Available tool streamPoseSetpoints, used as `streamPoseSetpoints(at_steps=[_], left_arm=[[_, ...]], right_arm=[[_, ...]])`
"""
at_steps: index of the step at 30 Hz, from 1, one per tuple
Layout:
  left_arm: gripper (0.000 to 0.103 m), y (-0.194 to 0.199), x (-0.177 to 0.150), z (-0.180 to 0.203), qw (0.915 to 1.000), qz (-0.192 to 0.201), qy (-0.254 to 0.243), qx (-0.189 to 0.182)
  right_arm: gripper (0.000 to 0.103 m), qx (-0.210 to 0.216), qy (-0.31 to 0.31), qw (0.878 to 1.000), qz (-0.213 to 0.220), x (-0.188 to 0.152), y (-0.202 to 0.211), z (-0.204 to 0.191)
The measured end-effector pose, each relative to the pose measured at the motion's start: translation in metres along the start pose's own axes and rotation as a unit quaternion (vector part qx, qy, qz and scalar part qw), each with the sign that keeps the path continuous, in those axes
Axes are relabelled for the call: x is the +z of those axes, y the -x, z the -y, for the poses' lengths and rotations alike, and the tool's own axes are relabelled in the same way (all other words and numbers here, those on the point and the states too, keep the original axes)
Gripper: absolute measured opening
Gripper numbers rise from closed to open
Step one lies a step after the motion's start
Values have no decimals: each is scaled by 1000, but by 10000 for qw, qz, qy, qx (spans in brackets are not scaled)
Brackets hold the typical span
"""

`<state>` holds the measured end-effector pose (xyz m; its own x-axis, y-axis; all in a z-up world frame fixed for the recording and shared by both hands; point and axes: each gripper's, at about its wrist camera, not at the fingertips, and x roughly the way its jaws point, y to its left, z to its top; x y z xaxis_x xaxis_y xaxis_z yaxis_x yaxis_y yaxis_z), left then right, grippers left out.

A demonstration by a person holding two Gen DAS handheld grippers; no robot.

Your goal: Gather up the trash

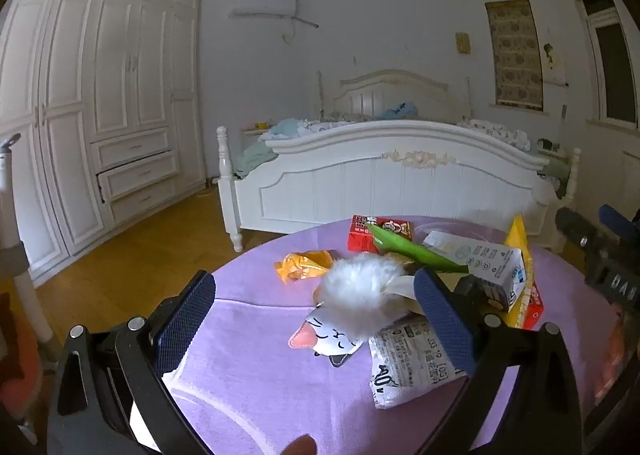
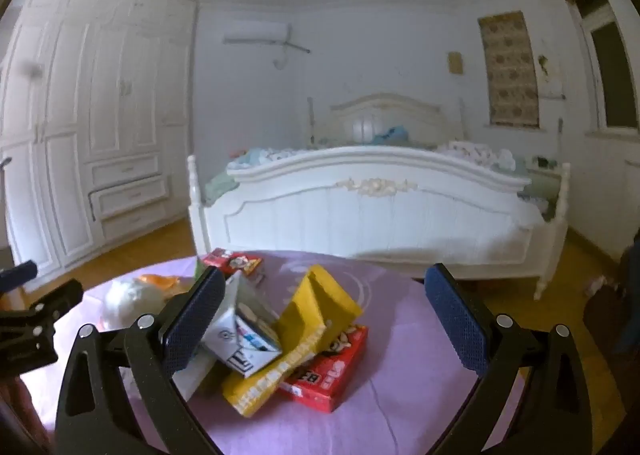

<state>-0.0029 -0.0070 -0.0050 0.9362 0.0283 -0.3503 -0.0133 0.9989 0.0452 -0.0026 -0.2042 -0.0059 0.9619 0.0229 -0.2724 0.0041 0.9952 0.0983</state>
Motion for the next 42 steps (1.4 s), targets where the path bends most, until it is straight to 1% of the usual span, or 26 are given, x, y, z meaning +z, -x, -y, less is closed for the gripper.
streamPoseSetpoints(at_steps=[2, 4, 5, 6, 9, 13, 17, 24, 42], left_arm=[[98, 1, 0, -2, 10000, -21, -7, -37], [99, 0, -1, -6, 9999, -109, 59, 22], [99, -3, -1, -7, 9997, -200, 100, 32], [99, -14, -2, -7, 9987, -459, 213, -19], [98, -20, -3, -15, 9957, -773, 468, -182], [98, -18, -4, -16, 9959, -733, 514, -131], [98, -18, -3, -14, 9961, -767, 432, -77], [98, -21, -3, -13, 9955, -832, 453, -46], [99, -22, -7, -14, 9948, -901, 475, -5]], right_arm=[[99, 144, -111, 9998, -100, -2, -2, 1], [99, 268, -218, 9987, -383, -5, -12, 4], [99, 279, -225, 9984, -434, -5, -11, 4], [99, 265, -213, 9983, -469, -6, -15, 3], [99, 371, -229, 9977, -515, -5, -18, -2], [99, 400, -255, 9974, -535, -8, -18, -1], [99, 405, -312, 9971, -556, -10, -20, 3], [99, 435, -444, 9960, -642, -12, -25, 11], [99, 440, -427, 9960, -646, -13, -26, 11]])
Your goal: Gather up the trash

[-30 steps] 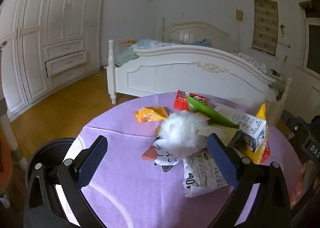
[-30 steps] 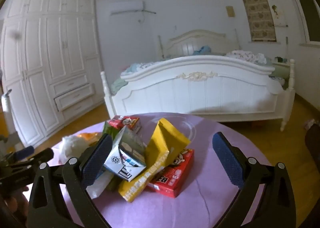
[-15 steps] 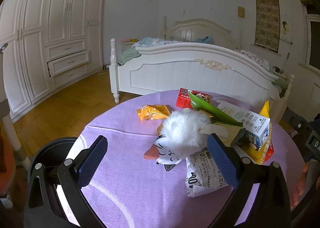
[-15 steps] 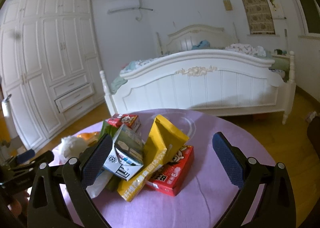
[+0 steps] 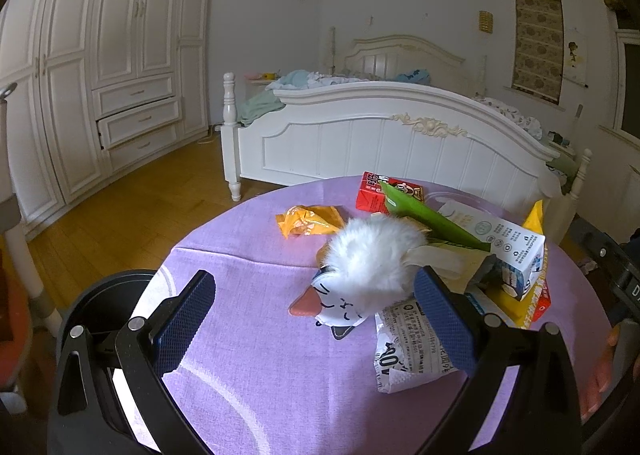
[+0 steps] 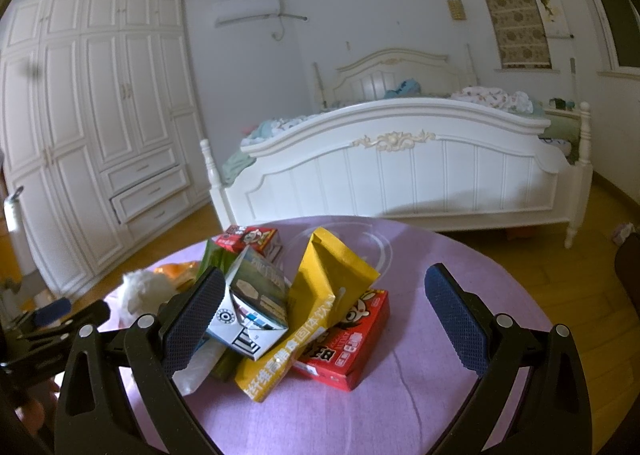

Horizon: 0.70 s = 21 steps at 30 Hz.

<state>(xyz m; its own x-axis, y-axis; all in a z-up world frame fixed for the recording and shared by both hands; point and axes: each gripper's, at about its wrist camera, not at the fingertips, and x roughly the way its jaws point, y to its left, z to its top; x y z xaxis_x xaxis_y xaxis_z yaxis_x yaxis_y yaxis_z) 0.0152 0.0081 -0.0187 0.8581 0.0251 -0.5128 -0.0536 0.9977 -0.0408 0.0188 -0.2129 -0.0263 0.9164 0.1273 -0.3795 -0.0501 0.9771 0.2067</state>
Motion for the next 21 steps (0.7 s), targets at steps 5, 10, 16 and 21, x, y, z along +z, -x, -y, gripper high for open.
streamPoseSetpoints(at_steps=[5, 10, 16, 21], left_arm=[[98, 0, 0, -1, 10000, -1, 4, 0], [98, 0, -1, -2, 10000, -8, 18, 9], [99, 0, -1, -3, 10000, -11, 19, 8], [98, 0, -1, -3, 10000, -12, 23, 8]], right_arm=[[99, 0, -2, 10000, -5, 0, 0, 0], [99, 0, -3, 10000, -7, 0, 0, 0], [99, 3, -1, 10000, -14, -1, -1, 0], [99, 5, -1, 10000, -21, -1, -2, -1]])
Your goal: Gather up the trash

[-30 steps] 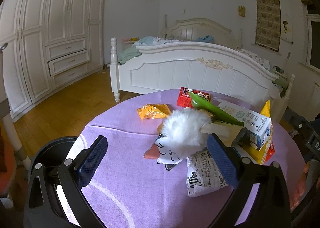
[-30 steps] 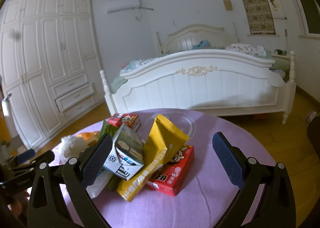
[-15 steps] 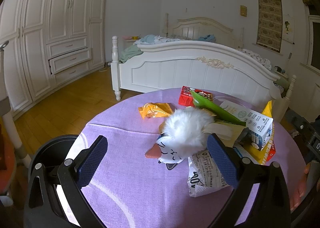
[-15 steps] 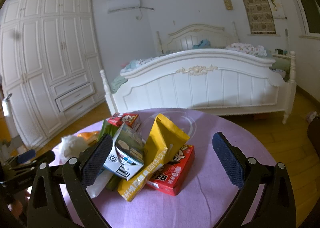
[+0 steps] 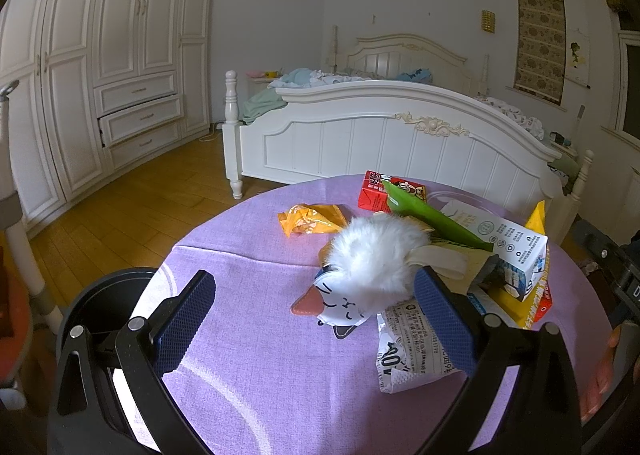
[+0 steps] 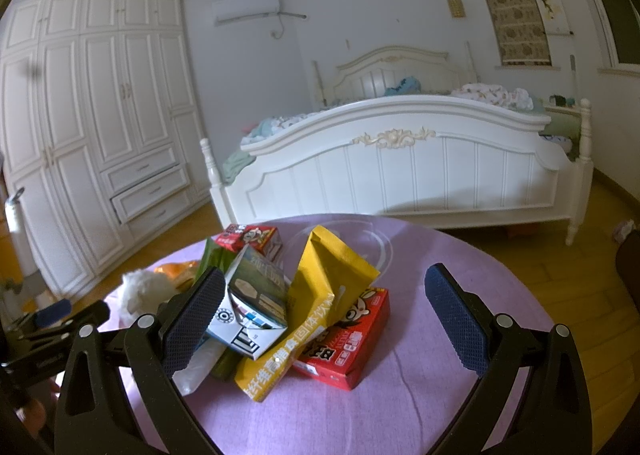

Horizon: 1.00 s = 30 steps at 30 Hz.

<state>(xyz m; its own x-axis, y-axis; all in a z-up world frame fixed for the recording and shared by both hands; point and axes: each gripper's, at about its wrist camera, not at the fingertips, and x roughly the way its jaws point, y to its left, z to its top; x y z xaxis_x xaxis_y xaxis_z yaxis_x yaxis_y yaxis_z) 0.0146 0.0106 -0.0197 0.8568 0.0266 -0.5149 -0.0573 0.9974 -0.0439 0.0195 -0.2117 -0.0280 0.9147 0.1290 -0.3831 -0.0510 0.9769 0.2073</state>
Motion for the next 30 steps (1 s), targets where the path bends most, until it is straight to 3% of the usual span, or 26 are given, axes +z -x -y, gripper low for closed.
streamPoseSetpoints(at_steps=[22, 30], left_arm=[[98, 0, -2, -3, 10000, -30, 37, -7], [98, -1, 2, -44, 9961, -356, 546, -594]], right_arm=[[99, 5, -14, 10000, -38, -2, 0, -1], [99, 424, -107, 9988, -198, 10, -7, 8]])
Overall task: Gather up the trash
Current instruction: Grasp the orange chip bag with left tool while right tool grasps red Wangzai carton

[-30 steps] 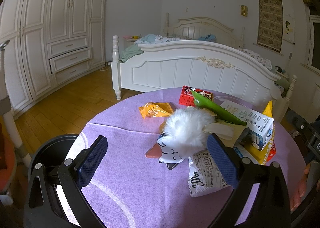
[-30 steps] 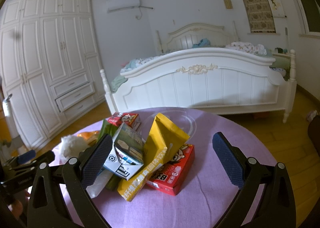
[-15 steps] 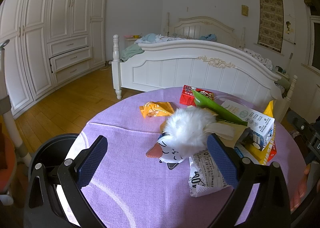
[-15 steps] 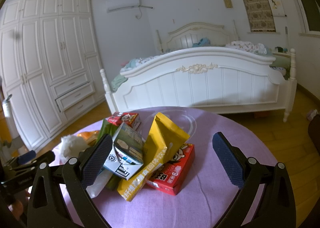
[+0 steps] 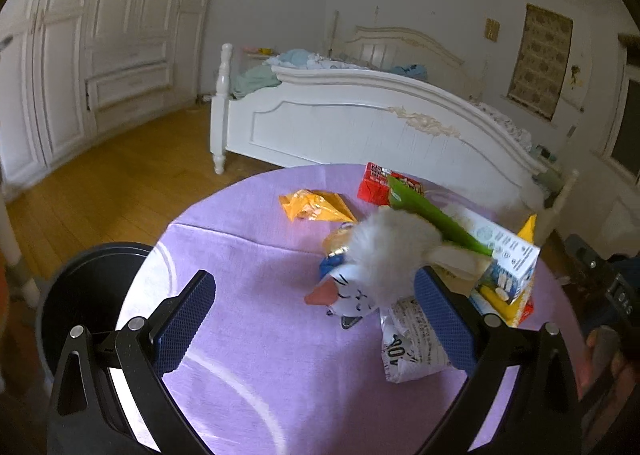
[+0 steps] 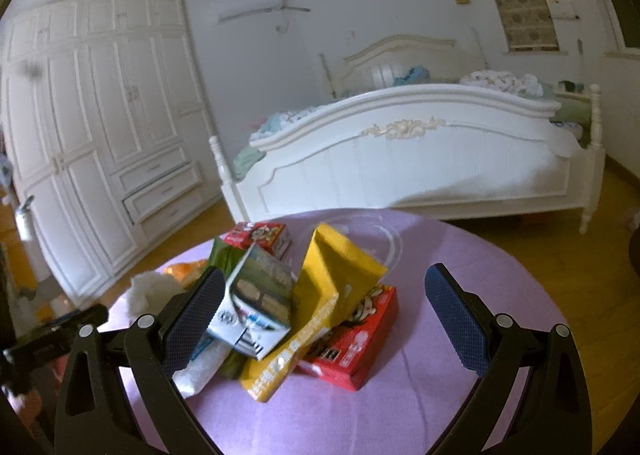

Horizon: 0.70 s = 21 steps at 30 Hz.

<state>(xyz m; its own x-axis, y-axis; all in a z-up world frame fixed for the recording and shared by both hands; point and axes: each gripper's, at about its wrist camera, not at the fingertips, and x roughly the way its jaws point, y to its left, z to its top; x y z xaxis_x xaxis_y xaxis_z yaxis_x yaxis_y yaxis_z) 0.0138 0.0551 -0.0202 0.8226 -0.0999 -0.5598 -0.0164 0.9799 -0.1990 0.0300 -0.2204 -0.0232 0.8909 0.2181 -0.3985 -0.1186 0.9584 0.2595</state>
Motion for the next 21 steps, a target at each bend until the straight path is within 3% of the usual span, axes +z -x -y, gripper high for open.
streamPoseSetpoints(at_steps=[4, 8, 11, 15, 21], left_arm=[[98, -4, 18, -17, 9997, -139, 95, -174], [98, -30, 44, -35, 9966, -535, 407, -482], [98, -55, 63, -36, 9940, -794, 446, -601], [98, -98, 75, -32, 9882, -1270, 402, -750], [96, -133, 73, -22, 9820, -1694, 240, -803]], right_arm=[[99, 584, 70, 9980, -241, 40, -6, -6], [99, 841, 776, 9875, -1088, 84, -45, -39], [99, 981, 1366, 9649, -2018, 102, -95, -69], [99, 939, 2067, 9335, -2775, 109, -157, -91], [93, 1012, 2884, 8772, -3704, 78, -234, -118]])
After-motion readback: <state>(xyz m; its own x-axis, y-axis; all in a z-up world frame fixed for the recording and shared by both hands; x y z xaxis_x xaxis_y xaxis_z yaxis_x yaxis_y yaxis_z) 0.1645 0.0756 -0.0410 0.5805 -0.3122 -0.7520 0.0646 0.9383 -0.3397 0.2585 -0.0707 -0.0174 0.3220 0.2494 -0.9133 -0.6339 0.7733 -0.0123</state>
